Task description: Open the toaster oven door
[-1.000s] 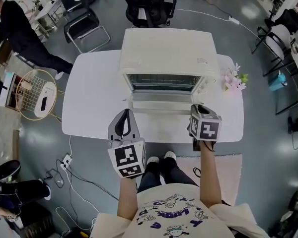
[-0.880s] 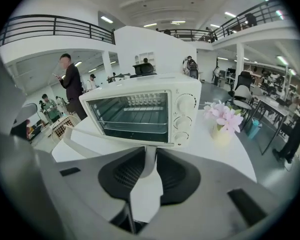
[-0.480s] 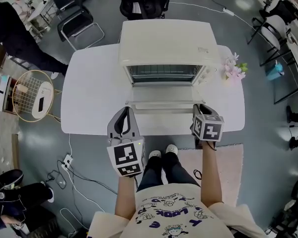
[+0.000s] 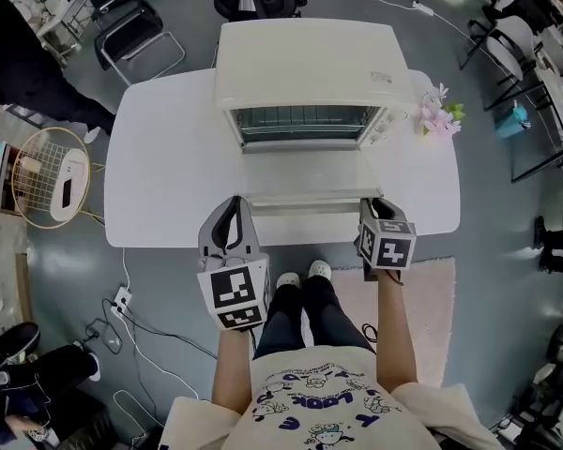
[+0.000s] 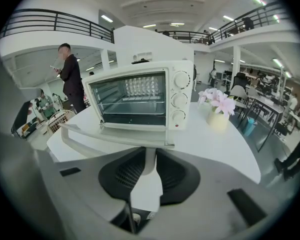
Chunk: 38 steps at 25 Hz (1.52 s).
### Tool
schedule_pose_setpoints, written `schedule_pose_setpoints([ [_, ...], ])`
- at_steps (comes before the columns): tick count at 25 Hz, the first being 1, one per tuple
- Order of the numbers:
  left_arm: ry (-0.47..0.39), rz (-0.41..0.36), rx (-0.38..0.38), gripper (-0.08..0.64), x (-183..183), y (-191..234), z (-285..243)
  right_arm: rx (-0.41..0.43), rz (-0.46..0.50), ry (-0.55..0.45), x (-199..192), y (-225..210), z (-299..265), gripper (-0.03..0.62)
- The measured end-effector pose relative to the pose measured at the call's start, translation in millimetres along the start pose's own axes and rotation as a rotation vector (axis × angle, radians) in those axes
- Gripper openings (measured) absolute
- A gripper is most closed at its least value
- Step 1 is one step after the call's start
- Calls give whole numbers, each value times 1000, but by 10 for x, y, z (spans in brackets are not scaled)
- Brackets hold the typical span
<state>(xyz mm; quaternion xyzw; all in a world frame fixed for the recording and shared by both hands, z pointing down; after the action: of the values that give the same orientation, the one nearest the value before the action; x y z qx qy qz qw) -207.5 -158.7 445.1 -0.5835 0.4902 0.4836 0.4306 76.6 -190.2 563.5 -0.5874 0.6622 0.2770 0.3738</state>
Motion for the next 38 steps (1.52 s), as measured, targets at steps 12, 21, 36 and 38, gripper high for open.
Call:
schedule_pose_setpoints([
  [12,41,3,-37,5,-244,-8,-25,-26,8,-36,-341,9,-34,64],
  [21,61,4,-64,5,-399,-73,-79,-36,10,-76,-620,-3,-98,63],
  [36,106,6,-65,5,-654,-147,-88,-41,1,-41,-1008,-26,-245,63],
  [38,112,6,-64,5,-687,-155,-90,-40,1,-38,-1054,-30,-268,61],
])
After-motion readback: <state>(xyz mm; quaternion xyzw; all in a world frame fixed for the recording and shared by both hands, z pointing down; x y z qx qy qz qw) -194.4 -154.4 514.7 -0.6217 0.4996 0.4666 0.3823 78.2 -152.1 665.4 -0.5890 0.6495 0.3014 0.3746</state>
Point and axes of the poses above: the fingertips, and each gripper's own axes: z backward along the fingers, y to its left, x out of its top, the point moved 5 cm from there along z, backward along the fingers, and after that the axes turned 11 degrees about -y, right-handed, at the moved point
